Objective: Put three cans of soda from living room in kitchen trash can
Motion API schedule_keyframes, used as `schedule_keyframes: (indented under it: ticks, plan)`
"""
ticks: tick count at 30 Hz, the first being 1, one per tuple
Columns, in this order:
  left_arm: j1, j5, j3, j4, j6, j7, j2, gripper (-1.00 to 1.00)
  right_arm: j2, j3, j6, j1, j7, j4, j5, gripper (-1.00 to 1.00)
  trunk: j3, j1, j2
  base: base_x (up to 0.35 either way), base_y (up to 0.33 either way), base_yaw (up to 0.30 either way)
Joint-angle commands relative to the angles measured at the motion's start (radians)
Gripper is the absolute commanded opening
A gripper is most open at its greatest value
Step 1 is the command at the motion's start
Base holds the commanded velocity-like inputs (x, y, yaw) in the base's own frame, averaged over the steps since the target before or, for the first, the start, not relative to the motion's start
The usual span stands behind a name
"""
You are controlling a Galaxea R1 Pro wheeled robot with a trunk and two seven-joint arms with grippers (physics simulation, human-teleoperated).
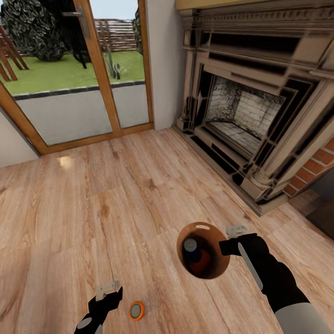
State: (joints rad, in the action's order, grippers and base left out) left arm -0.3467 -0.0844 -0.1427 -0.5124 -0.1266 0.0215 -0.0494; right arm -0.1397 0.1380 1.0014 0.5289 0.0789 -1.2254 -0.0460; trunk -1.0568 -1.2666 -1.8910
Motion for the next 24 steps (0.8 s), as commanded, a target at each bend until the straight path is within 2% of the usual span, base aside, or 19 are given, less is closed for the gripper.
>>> schedule_keyframes:
  ticks: [1, 12, 24]
  plan:
    - [0.000, 0.000, 0.000, 0.000, 0.000, 0.000, 0.000, 1.00, 0.000, 0.000, 0.000, 0.000, 0.005, 0.000, -0.017, -1.00, 0.000, 0.000, 0.000, 0.072, -0.028, 0.000]
    - [0.000, 0.000, 0.000, 0.000, 0.001, 0.000, 0.000, 1.00, 0.000, 0.000, 0.000, 0.000, 0.005, 0.000, -0.017, -1.00, -0.001, 0.000, 0.000, 0.182, -0.153, 0.000]
    - [0.000, 0.000, 0.001, 0.000, -0.001, 0.000, -0.001, 1.00, 0.000, 0.000, 0.000, 0.000, 0.005, 0.000, -0.017, -1.00, -0.001, 0.000, 0.000, 0.022, -0.018, 0.000]
